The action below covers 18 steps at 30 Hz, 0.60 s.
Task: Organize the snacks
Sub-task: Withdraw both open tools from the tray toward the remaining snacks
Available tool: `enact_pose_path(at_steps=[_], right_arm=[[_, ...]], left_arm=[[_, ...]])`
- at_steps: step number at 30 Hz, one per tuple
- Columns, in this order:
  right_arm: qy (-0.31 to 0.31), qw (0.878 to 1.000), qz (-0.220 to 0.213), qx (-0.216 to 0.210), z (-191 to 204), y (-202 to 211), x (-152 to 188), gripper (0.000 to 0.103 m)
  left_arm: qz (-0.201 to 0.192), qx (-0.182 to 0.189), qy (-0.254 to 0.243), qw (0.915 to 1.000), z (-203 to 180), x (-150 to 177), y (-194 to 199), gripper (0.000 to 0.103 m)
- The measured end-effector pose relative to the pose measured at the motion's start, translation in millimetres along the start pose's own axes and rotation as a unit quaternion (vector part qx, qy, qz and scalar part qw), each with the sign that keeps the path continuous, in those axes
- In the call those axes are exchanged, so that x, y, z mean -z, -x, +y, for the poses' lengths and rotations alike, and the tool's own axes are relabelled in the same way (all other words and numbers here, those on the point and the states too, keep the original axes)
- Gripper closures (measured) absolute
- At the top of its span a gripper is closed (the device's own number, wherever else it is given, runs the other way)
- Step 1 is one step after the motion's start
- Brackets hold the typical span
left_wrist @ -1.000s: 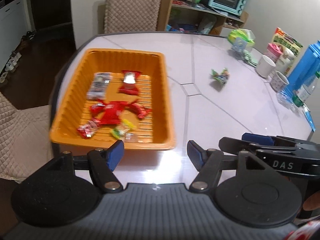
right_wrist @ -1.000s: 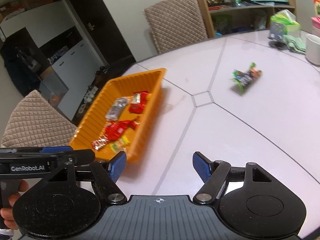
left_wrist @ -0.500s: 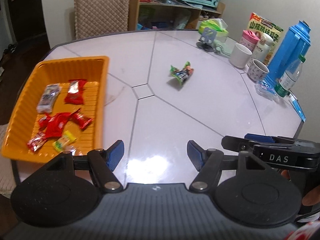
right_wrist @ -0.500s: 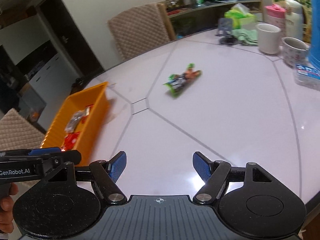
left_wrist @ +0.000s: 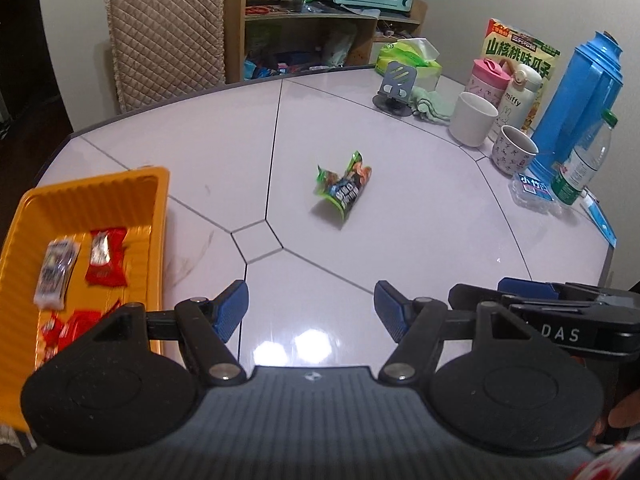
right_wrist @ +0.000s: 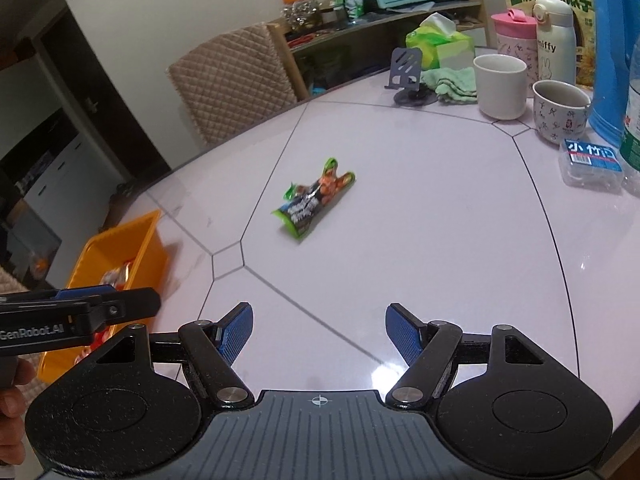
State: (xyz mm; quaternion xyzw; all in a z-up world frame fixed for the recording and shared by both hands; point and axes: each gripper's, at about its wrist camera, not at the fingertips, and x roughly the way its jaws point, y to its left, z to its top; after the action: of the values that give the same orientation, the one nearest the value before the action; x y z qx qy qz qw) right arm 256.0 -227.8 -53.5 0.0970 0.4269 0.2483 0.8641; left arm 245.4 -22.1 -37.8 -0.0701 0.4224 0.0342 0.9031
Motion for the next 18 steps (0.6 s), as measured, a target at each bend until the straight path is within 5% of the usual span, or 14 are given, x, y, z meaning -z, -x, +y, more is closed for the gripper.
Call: enact_pose_path(at_steps=[18], right_arm=[[-0.022, 0.999, -0.005, 0.027, 8.8, -87.6, -54.8, 0.03]], left_arm=[[0.024, 0.006, -0.024, 0.9994, 27.6, -55.3, -86.2, 0.037]])
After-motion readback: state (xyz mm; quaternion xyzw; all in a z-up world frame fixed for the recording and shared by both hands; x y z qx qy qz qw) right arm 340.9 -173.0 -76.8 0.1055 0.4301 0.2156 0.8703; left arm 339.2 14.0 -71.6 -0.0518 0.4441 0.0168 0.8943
